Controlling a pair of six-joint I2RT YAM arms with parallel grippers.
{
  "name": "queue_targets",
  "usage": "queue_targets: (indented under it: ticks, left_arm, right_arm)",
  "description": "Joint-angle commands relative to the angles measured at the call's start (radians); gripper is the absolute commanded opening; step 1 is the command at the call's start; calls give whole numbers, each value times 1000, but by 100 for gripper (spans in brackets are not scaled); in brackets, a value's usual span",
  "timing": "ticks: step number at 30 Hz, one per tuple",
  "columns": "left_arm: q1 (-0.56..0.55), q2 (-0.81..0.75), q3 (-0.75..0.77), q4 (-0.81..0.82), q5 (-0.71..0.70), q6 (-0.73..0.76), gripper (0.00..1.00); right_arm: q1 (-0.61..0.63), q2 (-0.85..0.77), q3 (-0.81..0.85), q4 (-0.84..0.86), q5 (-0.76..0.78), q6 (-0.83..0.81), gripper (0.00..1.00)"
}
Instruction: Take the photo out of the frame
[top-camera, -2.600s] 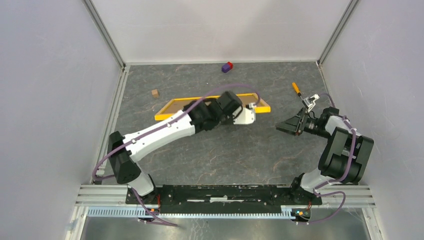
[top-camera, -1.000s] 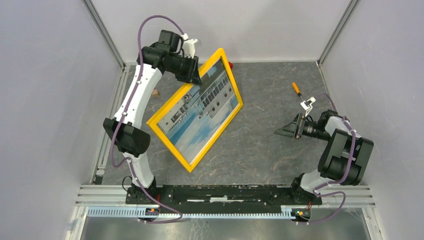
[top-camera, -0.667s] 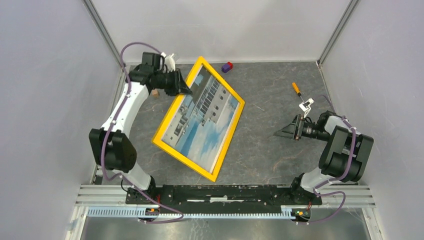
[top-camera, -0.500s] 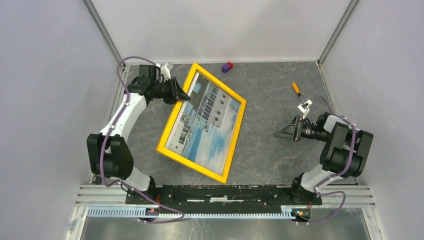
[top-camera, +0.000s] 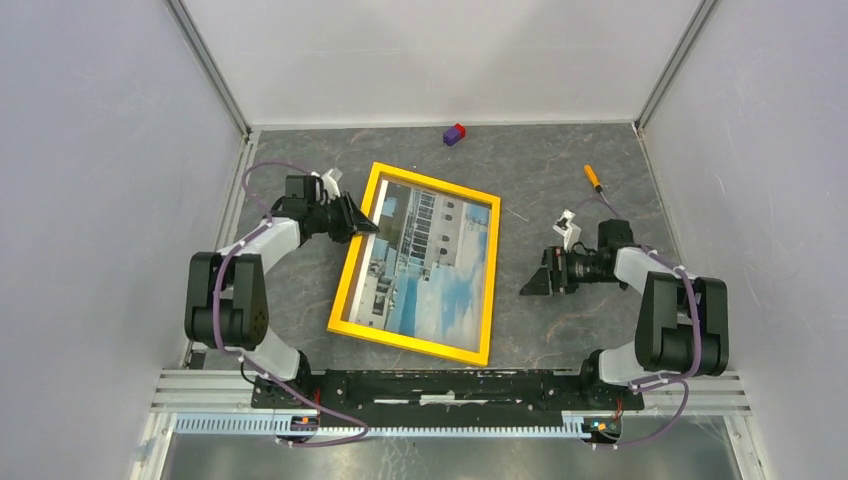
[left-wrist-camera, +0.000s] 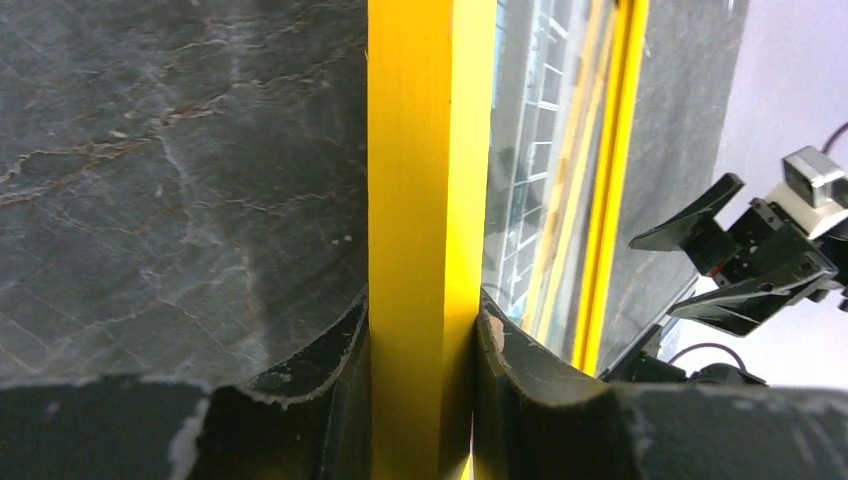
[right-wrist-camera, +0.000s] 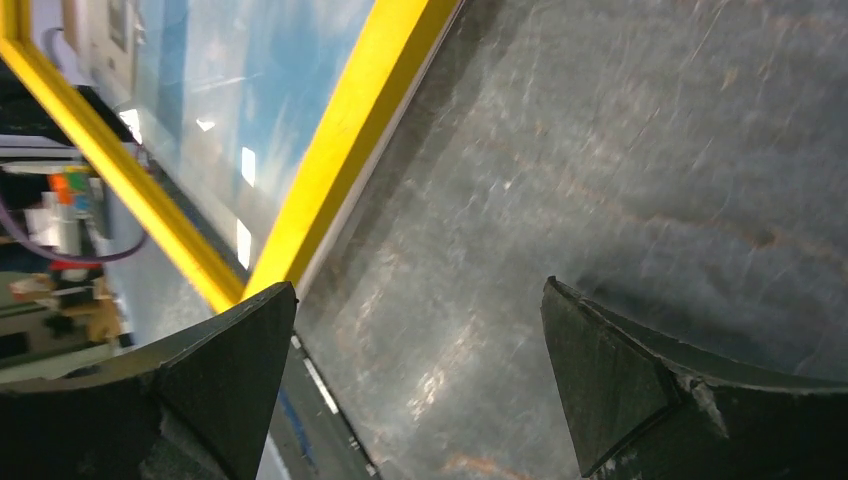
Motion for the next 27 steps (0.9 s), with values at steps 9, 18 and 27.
queue_targets:
  ticks: [9, 18, 27]
  left_arm:
    - [6, 122, -70, -8, -162, 82, 61]
    - [8, 54, -3, -215, -278, 269, 97]
    - [9, 1, -52, -293, -280, 281, 100]
  right_arm:
    - [175, 68, 69, 348, 280, 274, 98]
    - [239, 102, 77, 358, 324, 296, 98]
    - [312, 155, 107, 367, 424, 341, 98]
